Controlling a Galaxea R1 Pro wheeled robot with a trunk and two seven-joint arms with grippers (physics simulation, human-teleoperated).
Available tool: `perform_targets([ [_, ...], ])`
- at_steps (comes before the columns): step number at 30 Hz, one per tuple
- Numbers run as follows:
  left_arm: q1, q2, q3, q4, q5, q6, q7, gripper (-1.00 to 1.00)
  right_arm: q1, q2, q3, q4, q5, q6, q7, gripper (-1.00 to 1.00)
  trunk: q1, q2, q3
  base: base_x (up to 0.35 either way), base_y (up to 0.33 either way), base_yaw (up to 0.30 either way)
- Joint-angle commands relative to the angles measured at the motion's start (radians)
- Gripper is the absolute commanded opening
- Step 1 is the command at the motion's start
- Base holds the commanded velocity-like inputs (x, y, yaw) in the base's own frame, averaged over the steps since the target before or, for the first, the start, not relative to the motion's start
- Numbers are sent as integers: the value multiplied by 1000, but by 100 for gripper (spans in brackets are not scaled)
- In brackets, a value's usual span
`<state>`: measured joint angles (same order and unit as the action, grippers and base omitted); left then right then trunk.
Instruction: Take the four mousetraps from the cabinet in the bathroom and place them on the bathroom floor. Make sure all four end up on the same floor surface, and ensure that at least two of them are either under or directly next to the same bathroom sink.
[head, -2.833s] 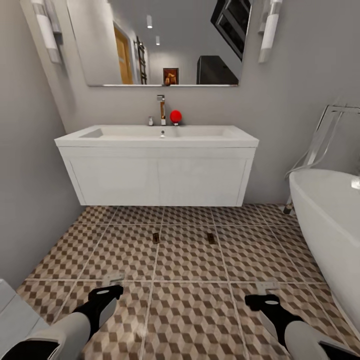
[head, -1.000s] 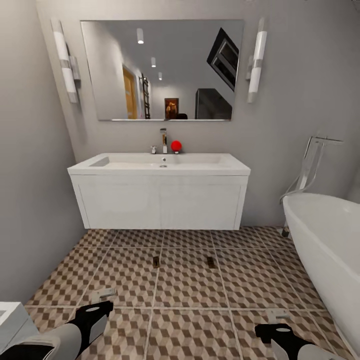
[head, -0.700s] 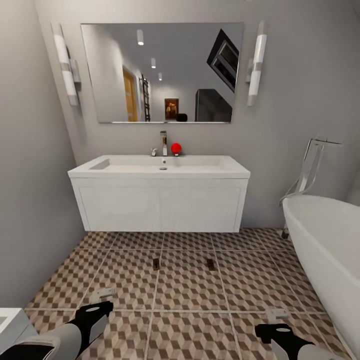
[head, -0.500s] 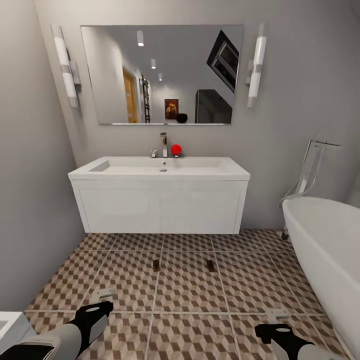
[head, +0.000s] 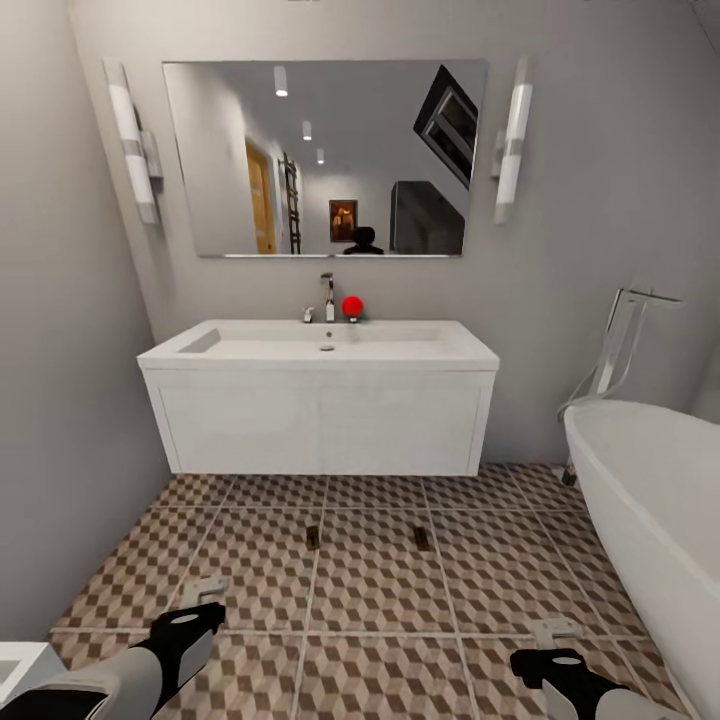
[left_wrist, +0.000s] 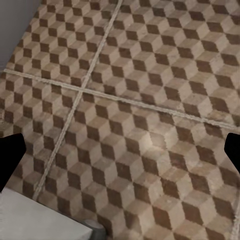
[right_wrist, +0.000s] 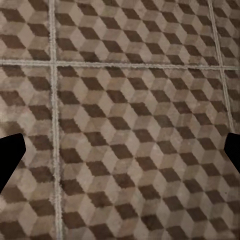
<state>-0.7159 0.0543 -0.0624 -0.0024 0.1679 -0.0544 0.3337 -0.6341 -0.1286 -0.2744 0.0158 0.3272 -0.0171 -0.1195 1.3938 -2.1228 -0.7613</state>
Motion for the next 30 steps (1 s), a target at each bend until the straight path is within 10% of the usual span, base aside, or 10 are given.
perform_targets([
  [1, -1, 1, -7, 1, 10, -4, 1, 100, -1, 0, -9, 8, 10, -2, -3, 100, -4, 7, 2, 0, 0, 0],
  [30, 113, 28, -6, 1, 12, -5, 1, 100, 104, -25, -11, 18, 9, -19, -3, 100, -115, 210, 93, 0, 0, 0],
])
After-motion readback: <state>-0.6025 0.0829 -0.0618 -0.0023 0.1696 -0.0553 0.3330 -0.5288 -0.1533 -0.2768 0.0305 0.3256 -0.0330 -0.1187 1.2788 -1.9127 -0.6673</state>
